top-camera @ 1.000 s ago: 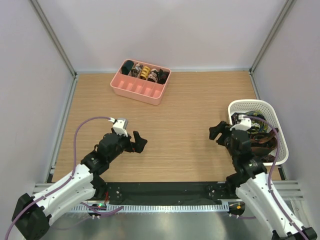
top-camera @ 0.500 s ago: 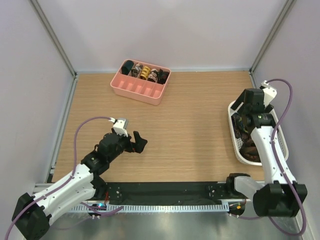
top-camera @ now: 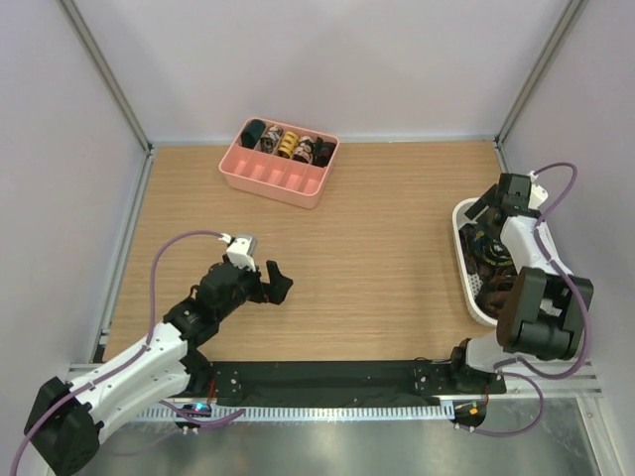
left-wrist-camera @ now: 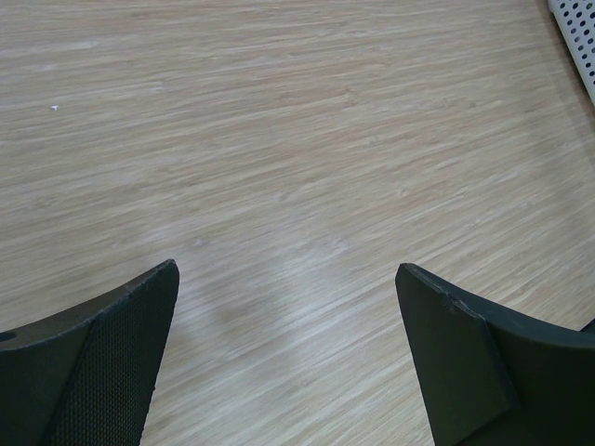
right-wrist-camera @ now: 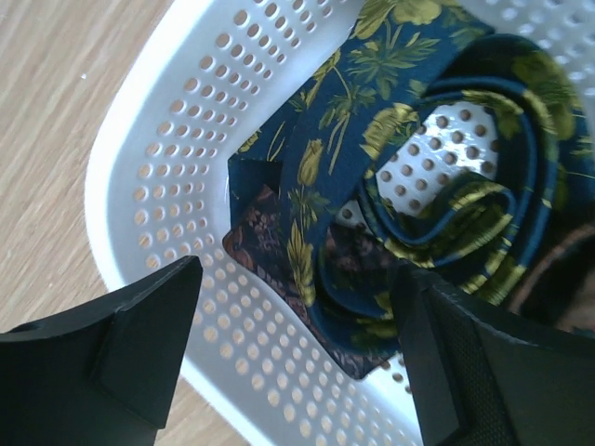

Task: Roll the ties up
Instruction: Grab a tie with the right arm, then move the tie to the center of the board

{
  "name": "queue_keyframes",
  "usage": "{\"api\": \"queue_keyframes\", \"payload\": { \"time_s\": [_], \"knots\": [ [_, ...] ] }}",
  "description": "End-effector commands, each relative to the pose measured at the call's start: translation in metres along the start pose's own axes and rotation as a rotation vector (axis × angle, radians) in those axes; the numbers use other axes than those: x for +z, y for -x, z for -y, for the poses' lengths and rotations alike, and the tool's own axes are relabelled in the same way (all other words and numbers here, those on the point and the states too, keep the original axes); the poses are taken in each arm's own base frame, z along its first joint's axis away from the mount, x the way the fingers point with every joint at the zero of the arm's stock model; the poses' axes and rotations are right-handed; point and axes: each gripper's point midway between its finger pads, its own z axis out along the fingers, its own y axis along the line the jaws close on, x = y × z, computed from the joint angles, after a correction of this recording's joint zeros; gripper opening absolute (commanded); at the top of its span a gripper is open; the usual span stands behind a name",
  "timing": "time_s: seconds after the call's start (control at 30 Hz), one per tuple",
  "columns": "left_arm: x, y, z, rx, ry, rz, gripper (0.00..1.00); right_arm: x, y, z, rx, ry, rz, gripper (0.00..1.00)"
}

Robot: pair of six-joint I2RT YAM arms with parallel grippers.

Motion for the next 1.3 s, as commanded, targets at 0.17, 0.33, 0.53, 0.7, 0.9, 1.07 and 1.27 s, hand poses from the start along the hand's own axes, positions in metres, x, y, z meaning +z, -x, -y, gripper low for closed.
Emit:
{"api": "queue_keyframes", "payload": {
  "time_s": [0.17,0.33,0.53,0.7,0.9,1.07,1.27],
  "knots": [
    [0.0,0.017,0.008,-0.002,-0.021,0.045,1.0,0.049,0.009,-0.026,0.109,0.052,-0.006,0.63],
    [0.001,0.017,0.007,-0.001,-0.018,0.045,1.0,0.021,0.032,-0.03,0.096,0.093,0.068,0.1],
    [0.002,0.016,0.008,0.0,-0.022,0.039,1.0,-0.079,0.085,-0.037,0.074,0.218,0.257,0.01],
    [0.002,0.016,0.008,0.0,-0.022,0.039,1.0,-0.15,0.118,-0.04,0.032,0.284,0.347,0.02],
    [0.001,0.017,0.008,-0.002,-0.023,0.042,1.0,-0.169,0.125,-0.025,0.049,0.223,0.378,0.01],
    [0.001,0.016,0.008,-0.002,-0.024,0.039,1.0,-0.168,0.121,-0.002,0.083,0.13,0.414,0.01],
    [0.002,0.017,0.009,0.0,-0.022,0.036,1.0,-0.144,0.095,0.001,0.058,0.115,0.327,0.17]
  ]
}}
